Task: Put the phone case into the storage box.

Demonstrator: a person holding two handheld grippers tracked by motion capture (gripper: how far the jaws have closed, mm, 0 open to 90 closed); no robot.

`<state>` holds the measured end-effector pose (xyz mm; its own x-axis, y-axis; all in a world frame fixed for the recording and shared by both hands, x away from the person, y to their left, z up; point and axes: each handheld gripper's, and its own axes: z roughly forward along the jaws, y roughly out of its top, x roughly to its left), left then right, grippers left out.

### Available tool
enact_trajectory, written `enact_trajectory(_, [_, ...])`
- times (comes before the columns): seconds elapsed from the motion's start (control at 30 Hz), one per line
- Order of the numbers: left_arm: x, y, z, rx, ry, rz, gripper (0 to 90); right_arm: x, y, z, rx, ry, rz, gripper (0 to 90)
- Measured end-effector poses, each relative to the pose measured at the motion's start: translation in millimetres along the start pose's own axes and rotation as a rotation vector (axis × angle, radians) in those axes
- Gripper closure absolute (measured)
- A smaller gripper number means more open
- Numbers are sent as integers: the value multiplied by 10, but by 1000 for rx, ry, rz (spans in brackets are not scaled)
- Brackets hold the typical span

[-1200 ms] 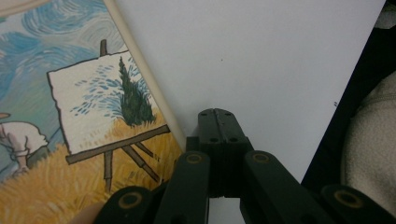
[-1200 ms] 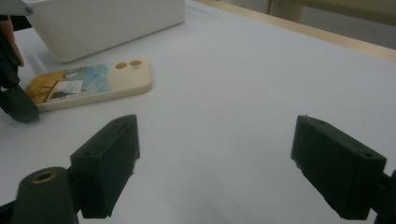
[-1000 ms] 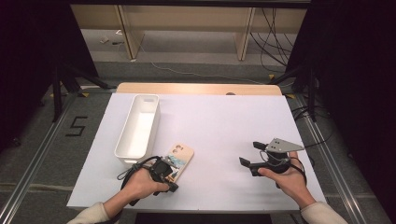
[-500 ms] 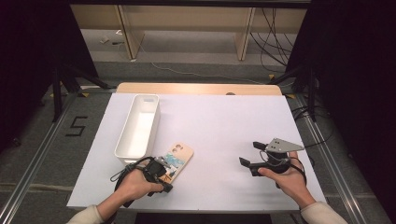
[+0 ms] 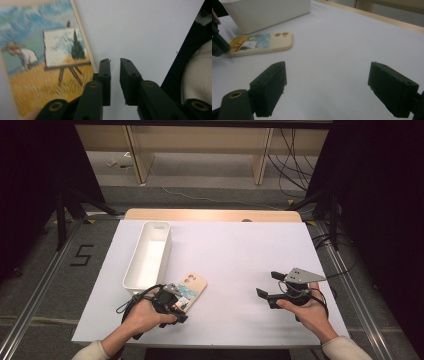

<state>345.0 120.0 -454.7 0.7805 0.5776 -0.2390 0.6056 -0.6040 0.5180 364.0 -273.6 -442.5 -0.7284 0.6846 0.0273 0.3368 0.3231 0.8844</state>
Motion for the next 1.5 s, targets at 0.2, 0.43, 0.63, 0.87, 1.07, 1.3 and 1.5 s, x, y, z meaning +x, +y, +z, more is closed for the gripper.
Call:
enact_trajectory(0.2, [-44,186,52,-119,112,57,299,1,3,2,-2,-2,0,162])
enact_trajectory(0.43, [-25,394,181,-126,167,17,92,-2,5,-2,-3,-4,0,161])
enact_trajectory(0.63, [38,517,283,-97,174,-3,42,-2,5,-2,-3,-3,-1,161])
enact_trajectory(0.87, [143,638,386,-83,205,3,30,-2,6,-1,-5,-2,-1,161])
enact_trajectory(1.07, [242,733,443,-71,238,15,11,-6,6,-4,-7,-4,0,161])
enact_trajectory(1.3, [328,790,480,-67,245,10,3,-7,5,-4,-8,-6,0,160])
enact_trajectory(1.5, [398,818,515,-59,251,-2,0,-11,5,-6,-9,-9,0,161])
